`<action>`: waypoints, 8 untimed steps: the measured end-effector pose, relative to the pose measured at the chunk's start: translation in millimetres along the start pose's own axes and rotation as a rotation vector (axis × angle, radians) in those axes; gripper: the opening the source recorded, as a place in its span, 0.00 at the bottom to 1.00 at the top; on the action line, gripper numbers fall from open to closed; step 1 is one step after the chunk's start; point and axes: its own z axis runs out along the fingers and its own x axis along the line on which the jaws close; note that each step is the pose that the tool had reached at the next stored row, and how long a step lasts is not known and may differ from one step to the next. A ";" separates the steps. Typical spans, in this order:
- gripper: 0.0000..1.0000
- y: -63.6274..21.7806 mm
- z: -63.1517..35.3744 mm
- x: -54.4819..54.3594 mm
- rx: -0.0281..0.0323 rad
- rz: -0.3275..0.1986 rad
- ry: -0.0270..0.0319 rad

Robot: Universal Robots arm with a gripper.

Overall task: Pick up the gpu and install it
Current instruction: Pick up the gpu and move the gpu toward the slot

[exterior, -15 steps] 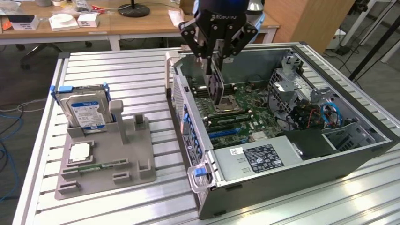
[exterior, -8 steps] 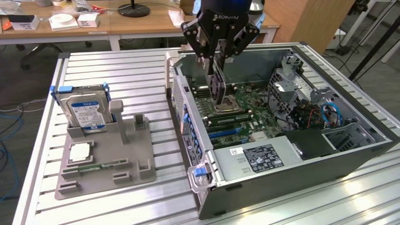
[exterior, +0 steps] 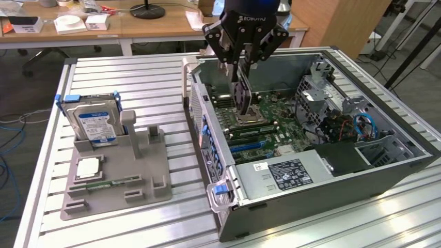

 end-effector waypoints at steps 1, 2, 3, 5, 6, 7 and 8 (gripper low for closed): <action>0.26 0.0 0.0 -0.5 0.0000 0.000 0.0000; 0.26 0.1 0.1 -1.0 0.0000 0.000 -0.0001; 0.26 0.1 0.1 -1.5 0.0000 0.000 -0.0001; 0.26 0.2 0.1 -2.5 0.0000 0.000 0.0000; 0.26 0.2 0.1 -3.0 0.0000 0.000 0.0000; 0.26 0.2 0.1 -3.5 -0.0001 0.000 0.0000; 0.26 0.3 0.1 -4.0 -0.0001 0.000 0.0000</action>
